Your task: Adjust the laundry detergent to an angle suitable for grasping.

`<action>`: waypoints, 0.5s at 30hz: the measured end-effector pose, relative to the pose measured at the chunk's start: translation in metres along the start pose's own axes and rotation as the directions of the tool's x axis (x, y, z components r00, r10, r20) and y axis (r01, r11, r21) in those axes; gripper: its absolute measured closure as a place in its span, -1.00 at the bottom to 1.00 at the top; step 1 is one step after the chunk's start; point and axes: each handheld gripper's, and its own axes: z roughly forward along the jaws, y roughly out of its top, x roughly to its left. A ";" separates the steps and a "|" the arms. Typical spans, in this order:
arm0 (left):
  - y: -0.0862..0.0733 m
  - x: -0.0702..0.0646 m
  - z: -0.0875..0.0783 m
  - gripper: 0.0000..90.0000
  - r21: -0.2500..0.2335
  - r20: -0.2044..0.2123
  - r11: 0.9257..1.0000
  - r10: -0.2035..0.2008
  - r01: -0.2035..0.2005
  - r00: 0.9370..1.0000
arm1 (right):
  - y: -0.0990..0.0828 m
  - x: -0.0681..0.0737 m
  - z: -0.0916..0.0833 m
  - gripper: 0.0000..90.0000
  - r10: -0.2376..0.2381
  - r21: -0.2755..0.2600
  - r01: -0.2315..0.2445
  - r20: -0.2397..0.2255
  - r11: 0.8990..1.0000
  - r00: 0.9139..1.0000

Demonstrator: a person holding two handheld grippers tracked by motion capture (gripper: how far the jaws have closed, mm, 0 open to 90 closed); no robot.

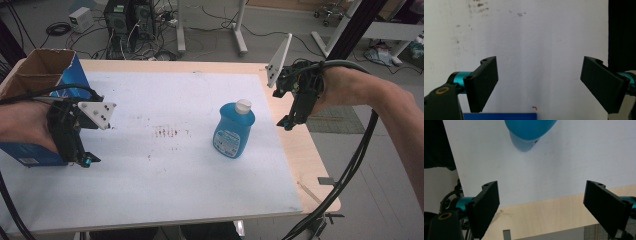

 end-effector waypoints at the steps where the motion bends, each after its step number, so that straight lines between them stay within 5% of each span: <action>1: 0.000 0.000 0.000 -0.67 0.000 0.000 1.000 0.000 0.000 1.000 | 0.000 0.000 0.000 -0.71 -0.005 0.005 0.005 0.000 1.000 1.000; 15: 0.000 -0.006 0.000 -0.67 -0.009 -0.030 1.000 -0.008 0.008 1.000 | 0.002 0.002 -0.004 -0.72 0.021 -0.020 -0.021 0.005 1.000 1.000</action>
